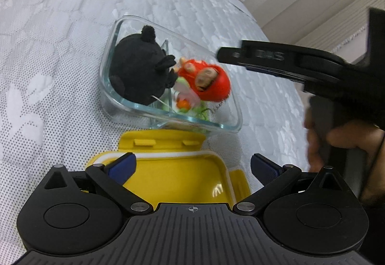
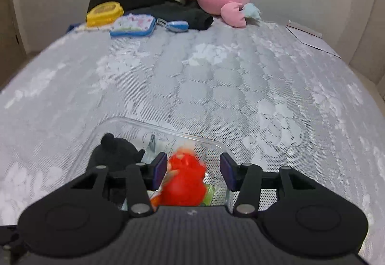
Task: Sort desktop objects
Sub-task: 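Lower the red doll into the glass container and open the right tool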
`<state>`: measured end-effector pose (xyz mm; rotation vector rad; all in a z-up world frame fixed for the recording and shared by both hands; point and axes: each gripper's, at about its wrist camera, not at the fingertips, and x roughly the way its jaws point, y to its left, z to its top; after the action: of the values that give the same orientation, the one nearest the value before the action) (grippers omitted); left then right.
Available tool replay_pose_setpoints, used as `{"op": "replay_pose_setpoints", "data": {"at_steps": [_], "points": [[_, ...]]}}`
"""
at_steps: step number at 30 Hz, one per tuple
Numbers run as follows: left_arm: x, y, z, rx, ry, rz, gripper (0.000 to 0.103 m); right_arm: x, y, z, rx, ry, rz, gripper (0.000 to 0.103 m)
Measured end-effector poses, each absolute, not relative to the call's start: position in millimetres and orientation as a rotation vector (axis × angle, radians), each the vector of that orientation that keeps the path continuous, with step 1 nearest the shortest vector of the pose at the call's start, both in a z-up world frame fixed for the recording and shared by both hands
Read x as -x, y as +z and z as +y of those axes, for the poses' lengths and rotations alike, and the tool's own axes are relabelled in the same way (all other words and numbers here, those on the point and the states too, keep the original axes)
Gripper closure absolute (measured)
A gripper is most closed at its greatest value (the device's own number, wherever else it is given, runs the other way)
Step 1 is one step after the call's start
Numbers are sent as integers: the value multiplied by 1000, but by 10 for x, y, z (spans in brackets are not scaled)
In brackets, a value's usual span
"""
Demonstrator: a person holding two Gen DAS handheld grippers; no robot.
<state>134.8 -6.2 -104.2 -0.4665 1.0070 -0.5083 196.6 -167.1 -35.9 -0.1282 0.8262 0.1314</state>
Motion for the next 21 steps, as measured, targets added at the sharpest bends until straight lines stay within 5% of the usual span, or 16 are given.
{"op": "replay_pose_setpoints", "data": {"at_steps": [15,19,21], "points": [[-1185,-755,-307,261,-400,894,0,-1331,-554,-2552,-205,31,789,51],[-1320,-456,-419,146,-302,914,0,-1291,-579,-2662,-279,50,813,30],[-1461,-327,-430,170,-270,937,0,-1264,-563,-2684,-305,94,809,30]]}}
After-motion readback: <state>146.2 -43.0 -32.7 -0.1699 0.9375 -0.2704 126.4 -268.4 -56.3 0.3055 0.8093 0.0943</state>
